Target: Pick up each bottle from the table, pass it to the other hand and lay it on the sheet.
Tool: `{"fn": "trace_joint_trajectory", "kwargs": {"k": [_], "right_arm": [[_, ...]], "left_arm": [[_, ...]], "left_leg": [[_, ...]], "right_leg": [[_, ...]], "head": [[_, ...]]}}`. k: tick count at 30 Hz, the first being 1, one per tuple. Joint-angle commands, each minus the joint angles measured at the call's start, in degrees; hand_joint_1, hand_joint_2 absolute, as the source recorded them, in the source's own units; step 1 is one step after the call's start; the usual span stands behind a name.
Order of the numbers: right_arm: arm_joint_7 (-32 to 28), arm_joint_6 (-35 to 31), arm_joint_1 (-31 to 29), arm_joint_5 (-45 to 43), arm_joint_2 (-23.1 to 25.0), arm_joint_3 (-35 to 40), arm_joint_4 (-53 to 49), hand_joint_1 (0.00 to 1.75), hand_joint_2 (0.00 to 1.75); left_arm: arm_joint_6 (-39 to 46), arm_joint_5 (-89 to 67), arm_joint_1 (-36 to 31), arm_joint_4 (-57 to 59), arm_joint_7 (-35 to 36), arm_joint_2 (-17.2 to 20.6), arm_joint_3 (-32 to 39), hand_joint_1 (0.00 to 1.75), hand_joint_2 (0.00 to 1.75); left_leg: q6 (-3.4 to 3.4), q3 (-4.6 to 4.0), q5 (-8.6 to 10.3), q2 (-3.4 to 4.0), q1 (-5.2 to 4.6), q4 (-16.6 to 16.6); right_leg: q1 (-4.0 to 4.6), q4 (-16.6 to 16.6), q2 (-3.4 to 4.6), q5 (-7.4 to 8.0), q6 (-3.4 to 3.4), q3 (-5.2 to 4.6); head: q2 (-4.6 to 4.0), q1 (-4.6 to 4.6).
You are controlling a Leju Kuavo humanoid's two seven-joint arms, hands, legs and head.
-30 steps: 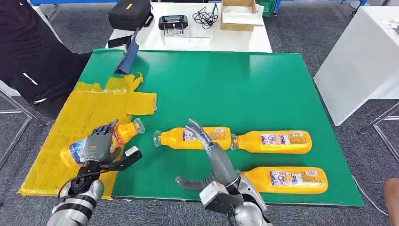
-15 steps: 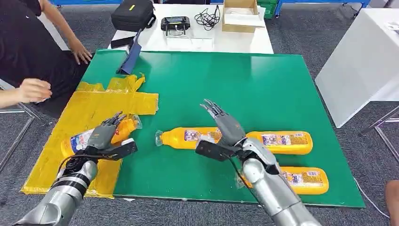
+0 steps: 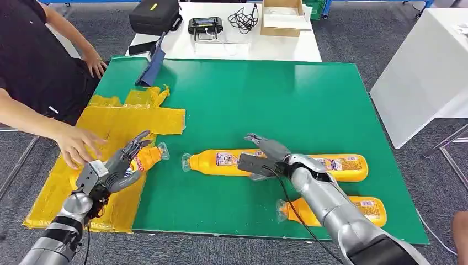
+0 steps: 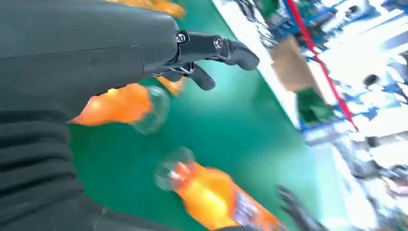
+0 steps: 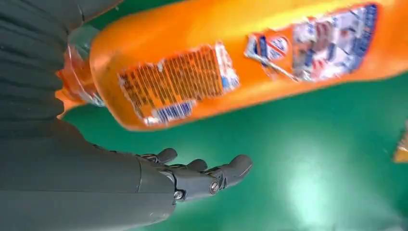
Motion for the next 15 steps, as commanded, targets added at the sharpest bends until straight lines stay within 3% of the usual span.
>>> {"fn": "trace_joint_trajectory", "kwargs": {"k": [1,15], "right_arm": [[2.66,-0.77,-4.47,1.56,1.71,4.67,11.24,0.0,1.75],[2.66,-0.77,-4.47,1.56,1.71,4.67,11.24,0.0,1.75]], "left_arm": [[-10.27,3.76,-1.7,-3.81,0.26,-8.13,9.6,0.0,0.0],[-10.27,3.76,-1.7,-3.81,0.26,-8.13,9.6,0.0,0.0]], "left_leg": [[0.06,-0.02,0.05,-0.06,0.02,-0.02],[0.05,-0.01,0.03,-0.03,0.01,0.0]], "right_leg": [[0.03,-0.1,-0.13,0.06,0.01,0.04],[0.01,-0.06,-0.09,0.04,0.0,-0.01]], "head": [[0.0,0.02],[0.0,0.0]]}}
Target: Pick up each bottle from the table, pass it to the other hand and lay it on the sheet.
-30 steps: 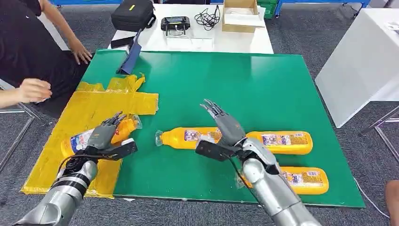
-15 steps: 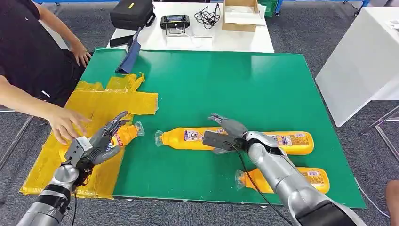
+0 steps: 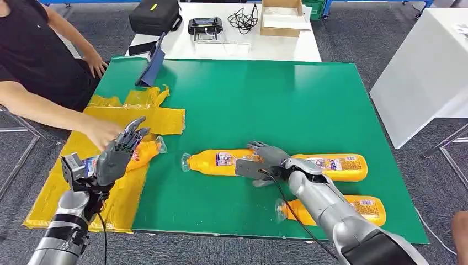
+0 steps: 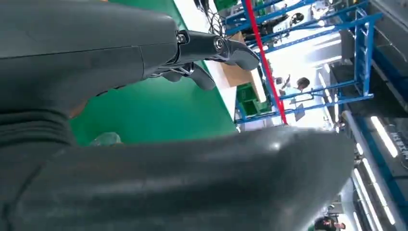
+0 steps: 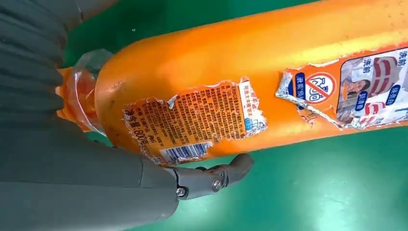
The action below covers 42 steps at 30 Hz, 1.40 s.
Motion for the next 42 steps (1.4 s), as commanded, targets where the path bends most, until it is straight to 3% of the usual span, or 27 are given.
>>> {"fn": "trace_joint_trajectory", "kwargs": {"k": [1,4,8,9,17,20,30,33,34,37,42], "right_arm": [[0.17,0.06,-2.86,0.1,0.05,2.22,4.93,0.0,1.75],[0.17,0.06,-2.86,0.1,0.05,2.22,4.93,0.0,1.75],[4.23,1.79,-2.51,4.8,1.48,6.61,8.05,0.0,1.75],[4.54,1.76,-1.96,5.02,1.91,6.79,8.47,1.75,1.75],[7.29,-3.59,0.97,6.52,3.55,5.92,9.48,1.75,1.75],[7.71,-7.03,1.69,5.88,2.68,1.95,8.64,1.75,1.75],[5.06,-13.04,2.68,4.89,2.05,-5.92,5.92,1.75,1.75],[-2.54,-24.37,6.8,-1.55,2.91,-15.99,-1.11,1.75,1.75],[-8.49,-27.0,10.29,-6.99,3.89,-22.26,-7.79,1.75,1.75],[-13.07,-23.55,20.53,-13.35,5.42,-31.55,-29.46,1.75,1.75],[-17.14,-23.53,27.7,-10.65,8.26,-31.81,-44.01,1.75,1.75]], "left_arm": [[-0.15,-0.03,-1.65,1.08,0.24,-2.17,1.44,0.0,0.0],[-0.15,-0.03,-1.65,1.08,0.24,-2.17,1.44,0.0,0.0],[-3.36,-0.66,-3.62,1.99,0.24,-5.48,4.24,0.0,0.0],[-3.33,-0.92,-4.03,2.44,0.24,-5.96,4.25,0.0,0.0],[-9.21,5.49,-5.32,6.25,0.59,-10.51,6.89,0.0,0.0],[-9.51,13.4,-3.79,2.88,6.93,-13.17,8.33,0.0,0.0],[-9.0,16.85,-2.07,0.81,8.93,-13.42,7.8,0.0,0.0],[-6.93,18.49,-0.11,-1.76,11.04,-14.6,8.97,0.0,0.0],[-4.97,18.13,1.18,-3.61,12.32,-15.21,9.21,0.0,1.75],[-3.43,19.34,2.67,-6.18,13.27,-16.57,8.25,0.0,1.75],[-1.81,18.93,4.2,-9.47,13.5,-16.83,4.93,0.0,1.75]], "left_leg": [[0.07,-0.01,0.06,-0.04,0.03,-0.05],[0.06,0.0,0.05,-0.04,0.04,-0.05],[0.04,0.0,0.03,-0.08,0.01,-0.03],[0.06,0.04,0.07,-0.1,0.02,-0.08],[0.02,0.26,0.07,-0.04,-0.01,-0.16],[0.0,0.28,0.03,0.11,0.0,-0.11],[0.03,0.24,0.02,0.11,0.01,-0.09],[0.04,0.26,0.06,0.07,0.05,-0.15],[0.01,0.25,0.0,0.15,0.01,-0.09],[0.02,0.19,-0.01,0.17,0.05,-0.15],[0.02,0.05,-0.08,-0.05,0.06,-0.07]], "right_leg": [[0.05,-0.12,-0.11,0.08,0.0,0.05],[0.06,-0.13,-0.12,0.07,0.01,0.07],[0.03,-0.07,-0.13,0.02,0.0,0.06],[0.06,-0.15,-0.18,0.06,0.0,0.12],[0.03,-0.2,-0.14,0.05,-0.01,0.26],[0.02,-0.16,0.05,0.04,-0.01,0.22],[0.02,-0.16,0.06,0.05,0.01,0.2],[0.07,-0.27,0.0,0.1,0.01,0.27],[0.03,-0.15,0.1,0.03,0.0,0.2],[0.08,-0.22,0.11,0.05,-0.01,0.19],[0.07,-0.13,-0.12,-0.08,-0.01,0.11]], "head": [[0.0,0.0],[0.0,0.0],[0.0,0.0],[0.0,0.0],[0.0,0.0],[0.0,-0.02],[0.0,0.0],[0.0,0.0],[0.0,-0.02],[0.0,0.02],[0.0,0.0]]}}
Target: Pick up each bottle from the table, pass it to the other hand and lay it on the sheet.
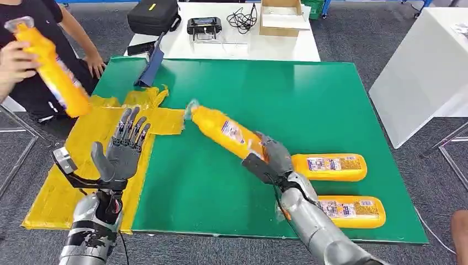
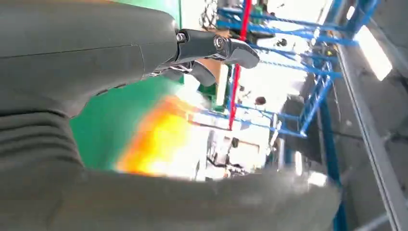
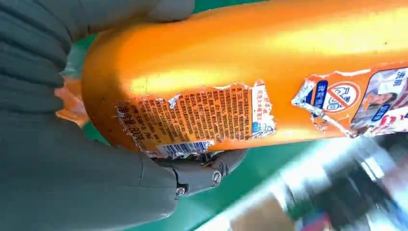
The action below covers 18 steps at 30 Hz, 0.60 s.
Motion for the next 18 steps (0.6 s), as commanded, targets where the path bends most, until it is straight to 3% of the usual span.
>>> {"fn": "trace_joint_trajectory", "kwargs": {"k": [1,12,18], "right_arm": [[-5.32,1.1,15.18,1.48,4.62,-13.02,-33.87,1.75,1.75],[-6.08,1.01,15.31,1.64,4.63,-12.11,-33.78,1.75,1.75],[-4.86,2.69,17.68,4.63,4.77,-4.81,-35.96,1.75,1.75]], "left_arm": [[2.24,-0.22,2.49,-6.15,0.91,-3.09,-3.13,0.0,1.75],[1.74,1.03,2.79,-5.95,1.52,-3.01,-3.68,0.0,1.75],[0.25,2.55,6.26,-8.7,2.01,-3.03,-7.2,0.0,1.75]], "left_leg": [[0.06,0.02,-0.03,-0.21,0.04,-0.07],[0.08,-0.15,0.04,-0.1,0.04,-0.1],[0.06,-0.09,-0.04,-0.01,0.02,-0.1]], "right_leg": [[0.06,-0.1,-0.3,-0.08,-0.02,0.12],[0.07,-0.17,-0.23,0.06,-0.02,-0.08],[0.04,-0.11,-0.11,-0.01,-0.02,-0.08]], "head": [[0.0,0.02],[0.0,0.04],[0.0,0.04]]}}
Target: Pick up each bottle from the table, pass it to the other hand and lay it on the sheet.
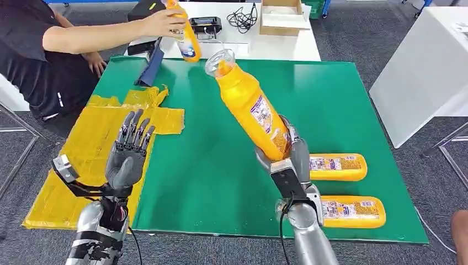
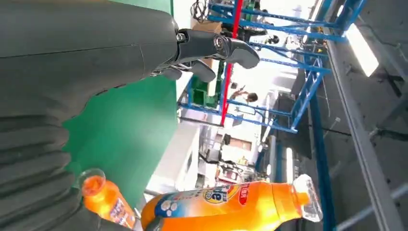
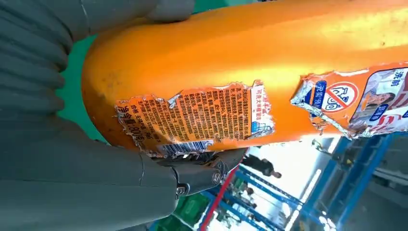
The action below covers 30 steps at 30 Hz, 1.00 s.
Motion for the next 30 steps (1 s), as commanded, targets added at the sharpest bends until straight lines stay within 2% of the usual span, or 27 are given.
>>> {"fn": "trace_joint_trajectory", "kwargs": {"k": [1,3,6,8,10,15,23,30], "right_arm": [[2.12,1.93,1.24,4.33,-0.28,7.78,-1.64,1.75,1.75],[3.97,1.94,1.48,9.15,-0.03,12.84,1.0,1.75,1.75],[4.77,1.93,1.5,11.53,0.93,18.1,5.78,1.75,1.75],[3.8,-2.68,1.75,16.07,1.22,21.69,7.15,1.75,1.75],[4.21,-3.18,1.95,17.48,1.64,24.3,7.67,1.75,1.75],[5.01,-2.43,1.4,17.33,2.34,26.57,9.27,1.75,1.75],[3.95,-2.36,-1.91,16.62,3.49,33.14,20.25,1.75,1.75],[4.07,-2.71,-2.21,16.16,3.37,33.91,21.08,1.75,1.75]], "left_arm": [[-1.17,1.13,2.93,-2.33,0.51,-0.72,-4.41,0.0,1.75],[-1.14,1.23,3.62,-3.1,0.45,-0.71,-4.7,0.0,1.75],[-1.8,1.64,4.54,-3.56,0.47,-0.74,-5.01,0.0,1.75],[-1.69,0.92,4.75,-3.8,0.49,-1.06,-5.72,0.0,1.75],[-1.5,0.6,4.46,-3.27,0.46,-1.31,-6.64,0.0,1.75],[-1.42,0.51,4.35,-2.71,0.23,-1.43,-7.87,0.0,1.75],[0.75,-2.26,3.86,-2.28,-1.15,-1.12,-10.18,0.0,1.75],[1.49,-3.93,3.81,-2.16,-2.33,-0.8,-10.28,0.0,1.75]], "left_leg": [[0.07,0.23,-0.03,0.05,0.03,-0.16],[0.04,0.05,-0.02,0.07,0.02,-0.06],[0.04,0.16,-0.01,0.17,0.05,-0.15],[0.03,0.15,0.0,0.18,0.05,-0.18],[0.03,0.12,0.01,0.16,0.06,-0.17],[0.05,0.07,0.01,0.09,0.05,-0.15],[0.04,0.24,0.03,0.09,0.07,-0.28],[0.03,0.0,0.02,-0.04,0.03,-0.1]], "right_leg": [[0.05,-0.17,-0.04,-0.01,-0.01,0.22],[0.02,-0.07,0.03,0.01,0.0,0.04],[0.05,-0.15,0.1,0.05,-0.02,0.13],[0.05,-0.16,0.11,0.05,-0.03,0.14],[0.07,-0.16,0.05,0.05,-0.03,0.12],[0.07,-0.16,0.01,0.05,-0.01,0.1],[0.1,-0.28,-0.02,0.05,-0.04,0.29],[0.04,-0.09,-0.1,0.01,-0.03,0.05]], "head": [[0.0,0.02],[0.0,0.02],[0.0,0.02],[0.0,0.02],[0.0,0.0],[0.0,0.0],[0.0,0.07],[0.0,0.04]]}}
